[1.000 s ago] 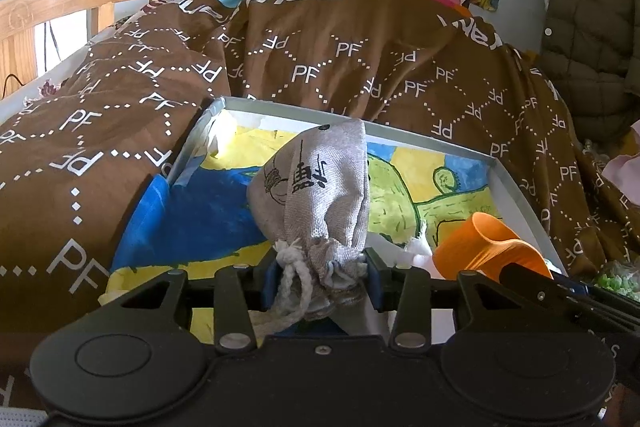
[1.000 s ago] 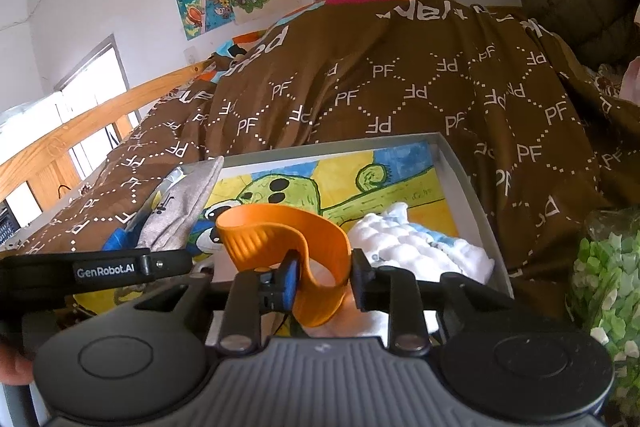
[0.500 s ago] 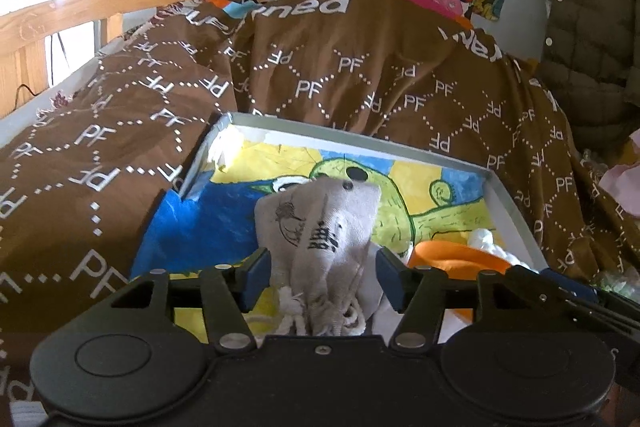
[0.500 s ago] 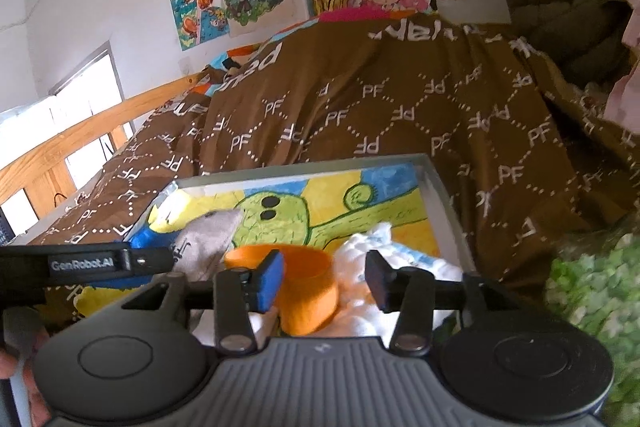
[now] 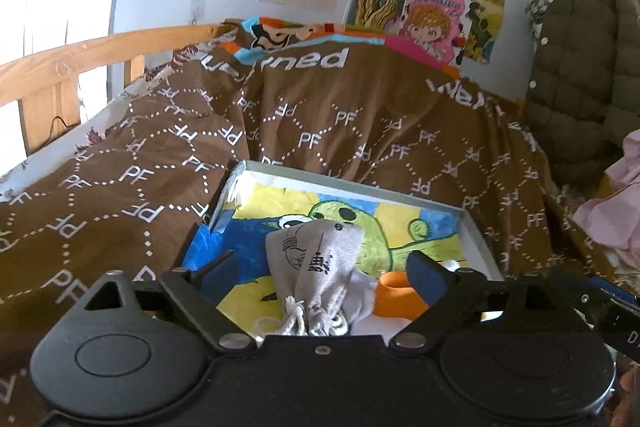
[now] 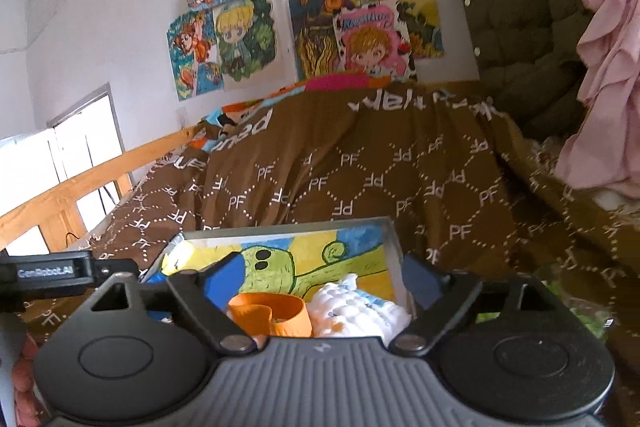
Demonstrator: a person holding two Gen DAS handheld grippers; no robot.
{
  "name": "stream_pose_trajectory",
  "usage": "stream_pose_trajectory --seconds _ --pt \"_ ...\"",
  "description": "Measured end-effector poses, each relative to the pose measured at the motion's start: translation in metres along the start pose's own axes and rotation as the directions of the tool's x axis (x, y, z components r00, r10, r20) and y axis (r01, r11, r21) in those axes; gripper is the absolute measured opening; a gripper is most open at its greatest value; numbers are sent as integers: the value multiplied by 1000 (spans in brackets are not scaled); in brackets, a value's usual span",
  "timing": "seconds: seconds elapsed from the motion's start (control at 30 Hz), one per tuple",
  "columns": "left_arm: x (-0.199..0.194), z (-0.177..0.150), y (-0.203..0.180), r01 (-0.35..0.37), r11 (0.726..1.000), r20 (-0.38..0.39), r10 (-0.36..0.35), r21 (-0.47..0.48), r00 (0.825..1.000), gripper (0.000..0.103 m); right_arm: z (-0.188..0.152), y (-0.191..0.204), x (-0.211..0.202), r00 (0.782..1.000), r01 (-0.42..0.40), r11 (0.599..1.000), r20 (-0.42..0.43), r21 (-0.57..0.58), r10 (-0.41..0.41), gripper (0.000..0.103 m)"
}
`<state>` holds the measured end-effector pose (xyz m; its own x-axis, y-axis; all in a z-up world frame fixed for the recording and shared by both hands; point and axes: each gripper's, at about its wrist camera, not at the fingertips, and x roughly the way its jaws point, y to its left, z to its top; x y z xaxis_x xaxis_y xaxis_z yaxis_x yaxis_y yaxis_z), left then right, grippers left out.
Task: Organize soft objects
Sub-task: 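Lower both items into the tray and open both grippers, then move both open grippers back over the pile of soft items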
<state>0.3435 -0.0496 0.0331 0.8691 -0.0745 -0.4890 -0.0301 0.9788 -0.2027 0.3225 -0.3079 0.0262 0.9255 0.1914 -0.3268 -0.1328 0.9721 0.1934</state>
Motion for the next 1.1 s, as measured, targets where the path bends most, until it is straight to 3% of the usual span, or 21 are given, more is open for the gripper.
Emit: stream_pose_trajectory --seconds 0.3,0.67,0.9,1.1 --pt "-69 -10 -13 52 997 64 -55 57 996 101 5 7 -57 998 5 1000 70 -28 -4 103" --pt "-139 -44 -17 76 994 106 -83 73 991 102 -25 17 -130 992 42 999 119 -31 -38 103" --pt "-172 -80 -15 62 990 147 -81 127 986 102 -49 19 -166 992 73 996 108 -60 -66 103" --pt "-189 -107 -10 76 988 136 -95 137 986 102 -66 23 -187 994 89 993 76 -81 -82 103"
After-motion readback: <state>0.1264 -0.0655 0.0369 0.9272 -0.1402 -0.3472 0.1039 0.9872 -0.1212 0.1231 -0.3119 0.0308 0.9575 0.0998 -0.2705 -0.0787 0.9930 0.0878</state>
